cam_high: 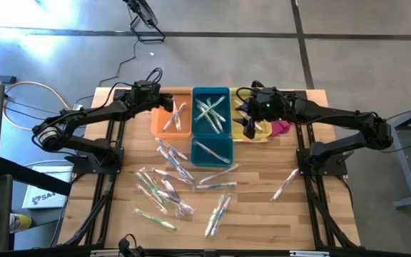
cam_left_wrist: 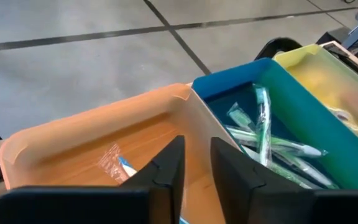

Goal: Pick & Place Toothbrushes
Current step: Put the violet toothbrush into the yellow bin

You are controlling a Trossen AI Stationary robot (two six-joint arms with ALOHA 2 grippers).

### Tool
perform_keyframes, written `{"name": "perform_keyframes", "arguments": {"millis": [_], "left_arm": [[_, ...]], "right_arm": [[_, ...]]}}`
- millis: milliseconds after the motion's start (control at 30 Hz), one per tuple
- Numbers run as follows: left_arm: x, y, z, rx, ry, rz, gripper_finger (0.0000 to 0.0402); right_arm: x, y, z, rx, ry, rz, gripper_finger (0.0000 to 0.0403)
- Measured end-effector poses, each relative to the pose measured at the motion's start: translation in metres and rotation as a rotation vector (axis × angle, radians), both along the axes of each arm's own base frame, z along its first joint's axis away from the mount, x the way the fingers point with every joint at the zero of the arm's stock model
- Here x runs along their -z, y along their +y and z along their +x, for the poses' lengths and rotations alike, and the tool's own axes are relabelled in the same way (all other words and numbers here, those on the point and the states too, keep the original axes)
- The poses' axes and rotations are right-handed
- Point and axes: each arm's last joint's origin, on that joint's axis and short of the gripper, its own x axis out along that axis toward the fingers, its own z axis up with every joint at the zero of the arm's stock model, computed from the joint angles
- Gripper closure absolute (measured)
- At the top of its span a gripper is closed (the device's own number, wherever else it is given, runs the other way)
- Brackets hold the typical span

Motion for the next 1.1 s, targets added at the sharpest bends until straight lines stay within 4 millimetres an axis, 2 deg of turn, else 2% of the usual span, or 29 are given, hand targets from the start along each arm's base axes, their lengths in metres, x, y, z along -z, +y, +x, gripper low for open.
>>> {"name": "perform_keyframes", "arguments": {"millis": [167, 367, 600, 733, 933, 1100], "left_arm": [[0.001, 0.000, 0.000, 0.000, 0.006, -0.006, 0.0353], [0.000, 0.000, 0.000, 0.000, 0.002, -0.002, 0.0357], [0.001, 0.000, 0.000, 0.005, 0.016, 0.000, 0.0357], [0.001, 0.000, 0.000, 0.015, 0.030, 0.014, 0.0357], [-0.002, -0.002, 0.000, 0.066, 0.007, 0.009, 0.0358], [-0.010, -0.007, -0.004, 0.108, -0.009, 0.028, 0.0358]], "right_arm": [[-0.004, -0.002, 0.002, 0.050, -0.054, 0.011, 0.0198], [-0.006, -0.001, 0.003, 0.045, -0.077, 0.011, 0.0198], [0.006, -0.004, 0.011, 0.046, -0.025, 0.027, 0.0209], [0.016, -0.006, 0.019, 0.046, 0.014, 0.039, 0.0257], [0.021, -0.009, 0.021, 0.040, 0.033, 0.040, 0.0376], [0.007, -0.004, 0.011, 0.010, -0.016, 0.025, 0.0398]]}}
